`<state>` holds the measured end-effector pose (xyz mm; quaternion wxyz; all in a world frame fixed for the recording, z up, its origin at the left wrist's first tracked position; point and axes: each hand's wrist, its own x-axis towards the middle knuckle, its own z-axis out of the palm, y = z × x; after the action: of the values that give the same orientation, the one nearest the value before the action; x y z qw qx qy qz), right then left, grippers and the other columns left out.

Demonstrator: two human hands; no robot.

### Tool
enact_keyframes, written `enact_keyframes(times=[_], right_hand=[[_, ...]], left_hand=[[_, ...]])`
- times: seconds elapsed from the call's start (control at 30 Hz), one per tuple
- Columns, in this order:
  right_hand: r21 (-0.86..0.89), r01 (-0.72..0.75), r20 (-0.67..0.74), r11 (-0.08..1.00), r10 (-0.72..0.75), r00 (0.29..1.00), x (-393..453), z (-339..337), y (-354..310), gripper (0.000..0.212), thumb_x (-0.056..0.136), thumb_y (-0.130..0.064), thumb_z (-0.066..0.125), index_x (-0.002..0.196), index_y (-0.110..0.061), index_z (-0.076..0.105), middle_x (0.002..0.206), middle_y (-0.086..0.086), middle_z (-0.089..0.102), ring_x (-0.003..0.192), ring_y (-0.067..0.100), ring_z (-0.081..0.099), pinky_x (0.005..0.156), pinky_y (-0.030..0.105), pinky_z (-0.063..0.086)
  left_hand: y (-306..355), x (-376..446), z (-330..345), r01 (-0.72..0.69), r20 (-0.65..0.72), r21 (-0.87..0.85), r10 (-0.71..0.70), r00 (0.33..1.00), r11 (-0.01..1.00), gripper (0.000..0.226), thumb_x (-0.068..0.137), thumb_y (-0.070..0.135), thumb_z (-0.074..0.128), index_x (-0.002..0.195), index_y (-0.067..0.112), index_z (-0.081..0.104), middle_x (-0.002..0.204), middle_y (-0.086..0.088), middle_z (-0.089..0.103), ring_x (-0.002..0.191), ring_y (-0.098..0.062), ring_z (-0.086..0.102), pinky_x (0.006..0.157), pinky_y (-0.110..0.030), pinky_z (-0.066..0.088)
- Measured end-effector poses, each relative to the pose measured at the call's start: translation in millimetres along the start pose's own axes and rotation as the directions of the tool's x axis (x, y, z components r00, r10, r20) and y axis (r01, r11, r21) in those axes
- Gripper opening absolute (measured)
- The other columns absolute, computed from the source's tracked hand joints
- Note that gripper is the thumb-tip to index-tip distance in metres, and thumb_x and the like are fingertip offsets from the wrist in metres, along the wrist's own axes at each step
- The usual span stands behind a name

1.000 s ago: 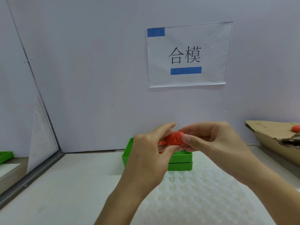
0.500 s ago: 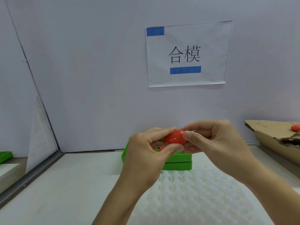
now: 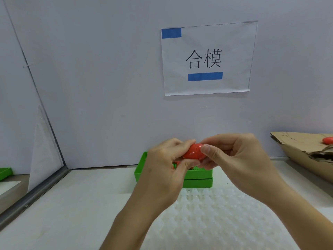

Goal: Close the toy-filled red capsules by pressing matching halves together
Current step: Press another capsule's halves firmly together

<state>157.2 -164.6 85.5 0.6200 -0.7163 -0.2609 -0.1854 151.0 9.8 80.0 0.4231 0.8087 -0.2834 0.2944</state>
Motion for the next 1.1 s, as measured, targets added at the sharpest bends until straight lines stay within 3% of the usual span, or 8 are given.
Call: enact_keyframes(times=[0.17, 0.3, 0.43, 0.57, 0.67, 0.77, 0.93, 1.1], right_hand=[[-0.036, 0.001, -0.007, 0.999, -0.002, 1.000, -1.2, 4.9, 2.9, 0.007, 0.084, -0.015, 0.073, 0.087, -0.016, 0.079, 0.070, 0.002, 0.077, 0.064, 0.016, 0.074, 0.060, 0.021, 0.059], [-0.060, -0.031, -0.065, 0.998, 0.027, 0.998, -1.0, 6.0, 6.4, 0.014, 0.086, -0.005, 0.072, 0.077, -0.014, 0.078, 0.063, 0.002, 0.074, 0.058, 0.016, 0.073, 0.056, 0.018, 0.057], [-0.064, -0.083, -0.073, 0.995, 0.078, 0.994, -1.5, 7.5, 9.3, 0.013, 0.085, -0.003, 0.072, 0.074, -0.007, 0.076, 0.061, 0.006, 0.073, 0.056, 0.018, 0.073, 0.054, 0.018, 0.056], [-0.101, -0.108, -0.080, 0.989, 0.100, 0.992, -1.0, 6.6, 13.6, 0.016, 0.086, -0.002, 0.072, 0.071, -0.003, 0.075, 0.059, 0.007, 0.072, 0.054, 0.020, 0.072, 0.053, 0.018, 0.055], [-0.124, -0.109, -0.053, 0.986, 0.103, 0.993, 0.3, 6.2, 14.5, 0.016, 0.087, -0.004, 0.072, 0.071, -0.004, 0.075, 0.060, 0.006, 0.072, 0.055, 0.019, 0.072, 0.053, 0.019, 0.056], [-0.132, -0.110, -0.012, 0.985, 0.109, 0.994, 2.9, 1.6, 11.6, 0.016, 0.089, -0.012, 0.070, 0.075, -0.007, 0.075, 0.063, 0.005, 0.074, 0.058, 0.018, 0.072, 0.056, 0.018, 0.056], [-0.040, -0.168, 0.070, 0.985, 0.170, 0.983, 5.0, -10.6, -0.4, 0.032, 0.075, -0.042, 0.066, 0.079, -0.012, 0.076, 0.070, 0.008, 0.075, 0.063, 0.016, 0.072, 0.061, 0.018, 0.056], [-0.007, -0.240, 0.097, 0.971, 0.239, 0.966, 5.8, -13.7, 2.1, 0.038, 0.087, -0.040, 0.057, 0.094, -0.008, 0.076, 0.079, 0.011, 0.077, 0.075, 0.021, 0.076, 0.067, 0.021, 0.059]], left_hand=[[-2.8, 0.9, 0.8, -0.055, 0.010, 0.108, 0.054, 0.999, 0.993, 0.035, 0.089, -0.003, 0.065, 0.122, 0.009, 0.070, 0.089, 0.001, 0.067, 0.084, -0.007, 0.060, 0.074, -0.019, 0.050], [-0.6, -1.0, 5.4, -0.062, 0.043, 0.152, 0.056, 0.997, 0.986, 0.034, 0.092, -0.003, 0.062, 0.124, 0.005, 0.068, 0.090, 0.002, 0.064, 0.076, 0.003, 0.055, 0.071, -0.006, 0.040], [-1.7, -1.2, 8.1, -0.063, 0.065, 0.158, 0.053, 0.996, 0.985, 0.033, 0.093, -0.007, 0.058, 0.123, 0.003, 0.068, 0.088, 0.000, 0.060, 0.071, 0.007, 0.053, 0.068, -0.003, 0.039], [-4.6, -3.2, 16.5, -0.030, 0.084, 0.135, 0.019, 0.996, 0.990, 0.025, 0.092, -0.010, 0.053, 0.109, -0.003, 0.071, 0.087, -0.011, 0.061, 0.075, -0.013, 0.061, 0.073, -0.022, 0.053], [-6.8, -5.0, 20.2, -0.012, 0.055, 0.139, 0.004, 0.998, 0.990, 0.020, 0.088, -0.006, 0.056, 0.100, -0.002, 0.072, 0.081, -0.007, 0.060, 0.072, -0.012, 0.054, 0.070, -0.024, 0.050], [-4.9, -4.9, 19.7, 0.023, 0.009, 0.077, -0.024, 1.000, 0.997, 0.012, 0.088, 0.003, 0.064, 0.095, 0.008, 0.073, 0.080, -0.003, 0.062, 0.073, -0.014, 0.056, 0.069, -0.034, 0.047], [3.1, -3.3, 16.6, 0.130, 0.069, -0.139, -0.121, 0.990, 0.982, 0.009, 0.091, 0.026, 0.068, 0.096, 0.022, 0.073, 0.084, 0.004, 0.068, 0.082, -0.016, 0.065, 0.079, -0.041, 0.056], [-2.6, -4.1, 15.0, 0.259, 0.064, -0.247, -0.251, 0.966, 0.934, 0.014, 0.086, 0.021, 0.076, 0.097, 0.026, 0.069, 0.089, 0.008, 0.072, 0.088, -0.008, 0.069, 0.083, -0.035, 0.059]])
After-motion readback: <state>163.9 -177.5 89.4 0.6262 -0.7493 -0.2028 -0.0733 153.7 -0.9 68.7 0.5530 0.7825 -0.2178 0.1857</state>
